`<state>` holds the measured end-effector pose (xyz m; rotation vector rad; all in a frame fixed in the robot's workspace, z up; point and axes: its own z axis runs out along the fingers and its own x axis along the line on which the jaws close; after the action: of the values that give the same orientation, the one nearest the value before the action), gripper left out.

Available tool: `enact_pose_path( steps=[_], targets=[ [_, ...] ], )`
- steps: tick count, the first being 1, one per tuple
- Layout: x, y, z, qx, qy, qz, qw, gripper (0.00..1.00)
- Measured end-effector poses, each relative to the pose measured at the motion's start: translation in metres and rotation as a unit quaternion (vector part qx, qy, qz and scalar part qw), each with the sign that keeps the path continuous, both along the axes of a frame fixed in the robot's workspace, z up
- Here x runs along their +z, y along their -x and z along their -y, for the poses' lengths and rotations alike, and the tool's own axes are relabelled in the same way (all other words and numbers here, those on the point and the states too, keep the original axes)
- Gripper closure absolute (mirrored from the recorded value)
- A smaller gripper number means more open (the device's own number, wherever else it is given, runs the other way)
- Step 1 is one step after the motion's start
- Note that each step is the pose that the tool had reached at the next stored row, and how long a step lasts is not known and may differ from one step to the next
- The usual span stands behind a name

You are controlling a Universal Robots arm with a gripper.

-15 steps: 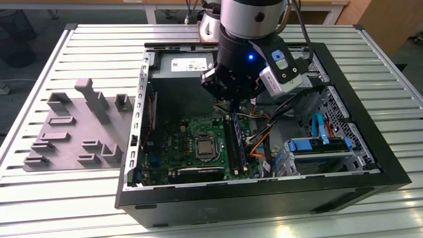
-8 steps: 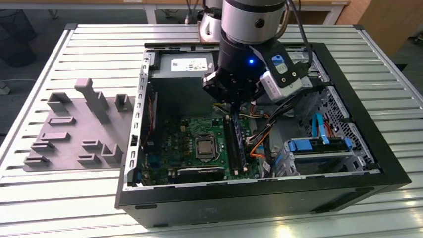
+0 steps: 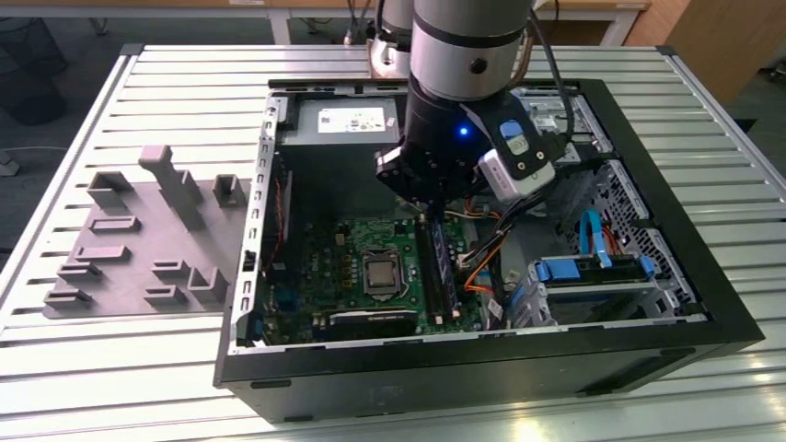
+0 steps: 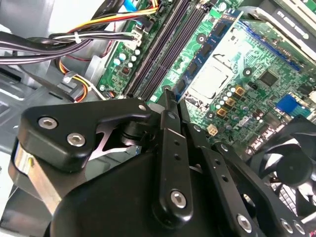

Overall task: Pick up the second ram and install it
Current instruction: 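Insert the second ram into the second slot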

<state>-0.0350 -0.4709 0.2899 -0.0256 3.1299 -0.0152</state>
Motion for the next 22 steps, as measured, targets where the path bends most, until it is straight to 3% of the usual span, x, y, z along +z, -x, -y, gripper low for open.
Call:
enact_pose_path(
  steps=[6,12,22],
  targets=[
    [-0.0109,-0.0001,0.0001,-0.001,0.0,0.0,1.0,0.86],
    [-0.0122,-0.0001,0.0,-0.002,0.0,0.0,1.0,0.86],
    [-0.0292,-0.001,0.001,-0.006,0.0001,0.0,1.0,0.86]
  ],
)
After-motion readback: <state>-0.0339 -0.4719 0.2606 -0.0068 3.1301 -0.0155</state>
